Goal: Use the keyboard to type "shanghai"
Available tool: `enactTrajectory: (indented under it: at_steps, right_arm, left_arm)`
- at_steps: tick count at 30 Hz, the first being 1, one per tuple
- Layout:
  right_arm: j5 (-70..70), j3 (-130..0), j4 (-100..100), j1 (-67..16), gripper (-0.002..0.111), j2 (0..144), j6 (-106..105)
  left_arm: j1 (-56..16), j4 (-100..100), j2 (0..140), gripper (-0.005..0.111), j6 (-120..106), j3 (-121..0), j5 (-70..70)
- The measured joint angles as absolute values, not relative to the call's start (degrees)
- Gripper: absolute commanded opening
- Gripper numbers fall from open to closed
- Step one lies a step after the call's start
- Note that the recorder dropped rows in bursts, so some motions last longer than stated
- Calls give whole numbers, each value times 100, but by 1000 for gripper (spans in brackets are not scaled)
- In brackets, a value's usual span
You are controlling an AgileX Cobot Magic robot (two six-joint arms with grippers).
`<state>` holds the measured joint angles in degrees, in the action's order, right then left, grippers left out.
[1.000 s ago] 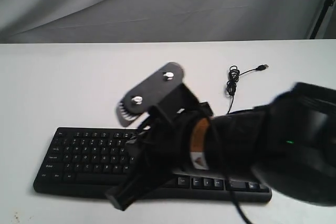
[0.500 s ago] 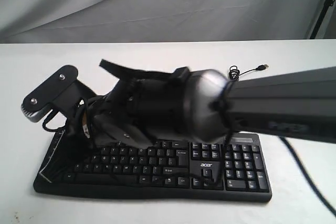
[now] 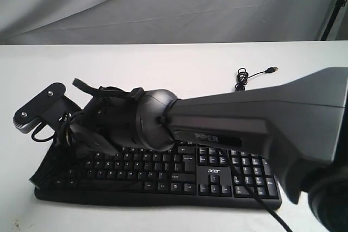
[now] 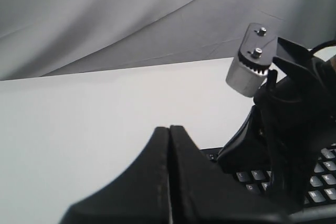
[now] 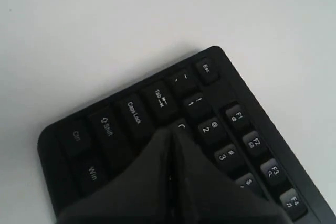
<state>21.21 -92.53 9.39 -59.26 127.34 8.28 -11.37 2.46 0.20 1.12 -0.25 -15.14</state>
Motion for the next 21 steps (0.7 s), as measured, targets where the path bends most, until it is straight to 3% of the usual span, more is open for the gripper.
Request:
enactTrajectory:
  at_steps: [21]
  right_arm:
    - [1836,-9010,938,-5904,0,12863,484]
  left_arm:
    - [-1137,246,20,0,112,-25,-1514]
